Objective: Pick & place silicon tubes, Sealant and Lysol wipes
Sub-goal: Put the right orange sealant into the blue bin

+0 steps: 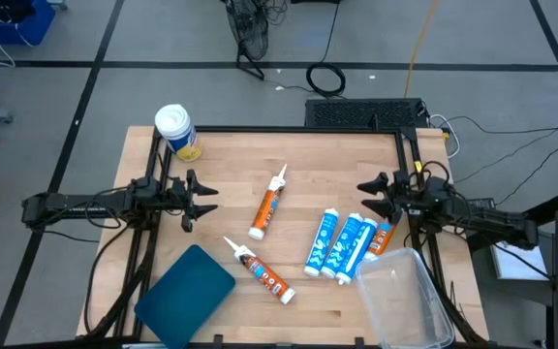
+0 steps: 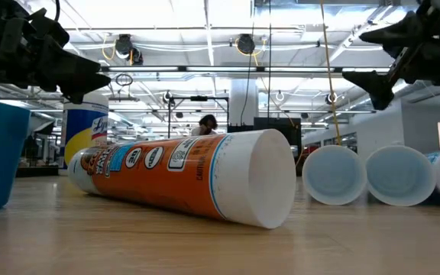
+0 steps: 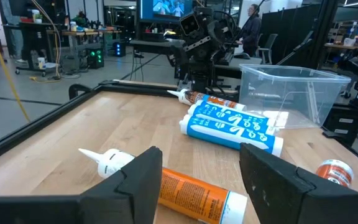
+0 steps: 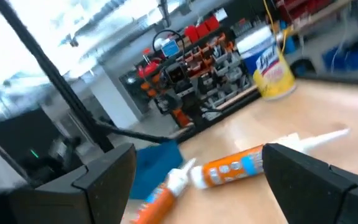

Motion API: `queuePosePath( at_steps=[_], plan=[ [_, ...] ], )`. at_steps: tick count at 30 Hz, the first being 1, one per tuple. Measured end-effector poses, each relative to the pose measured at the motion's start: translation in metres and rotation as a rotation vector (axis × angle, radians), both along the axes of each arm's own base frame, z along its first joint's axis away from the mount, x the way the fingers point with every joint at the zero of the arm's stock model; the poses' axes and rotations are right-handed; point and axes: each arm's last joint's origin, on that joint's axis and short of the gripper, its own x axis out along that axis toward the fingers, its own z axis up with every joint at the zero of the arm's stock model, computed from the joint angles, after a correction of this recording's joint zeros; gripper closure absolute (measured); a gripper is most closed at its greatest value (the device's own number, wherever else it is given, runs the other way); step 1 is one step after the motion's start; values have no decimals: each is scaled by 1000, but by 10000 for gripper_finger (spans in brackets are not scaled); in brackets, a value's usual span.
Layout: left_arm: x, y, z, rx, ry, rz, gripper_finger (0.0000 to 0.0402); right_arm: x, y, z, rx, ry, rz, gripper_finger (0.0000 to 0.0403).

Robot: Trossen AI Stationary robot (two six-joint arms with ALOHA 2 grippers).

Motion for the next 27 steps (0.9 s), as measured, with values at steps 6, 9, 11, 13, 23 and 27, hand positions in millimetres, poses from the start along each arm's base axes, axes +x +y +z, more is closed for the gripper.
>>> queuePosePath(
  at_steps=[6, 9, 11, 13, 23, 27],
  plan=[
    [0, 0, 0, 0, 0, 0, 188, 15, -2, -5, 231, 267, -75, 78],
    [0, 0, 0, 0, 0, 0, 188, 25, -1, 19, 350, 474, -123, 78],
    [0, 0, 0, 0, 0, 0, 188, 31, -1, 26, 466, 700, -183, 78],
    [0, 0, 0, 0, 1, -1, 188, 34, 0, 34, 582, 922, -257, 78],
    [0, 0, 0, 0, -1, -1, 188, 47, 9, 34, 992, 1567, -484, 78],
    [0, 0, 0, 0, 0, -1, 188, 49, 12, 26, 992, 1676, -549, 78]
  ],
)
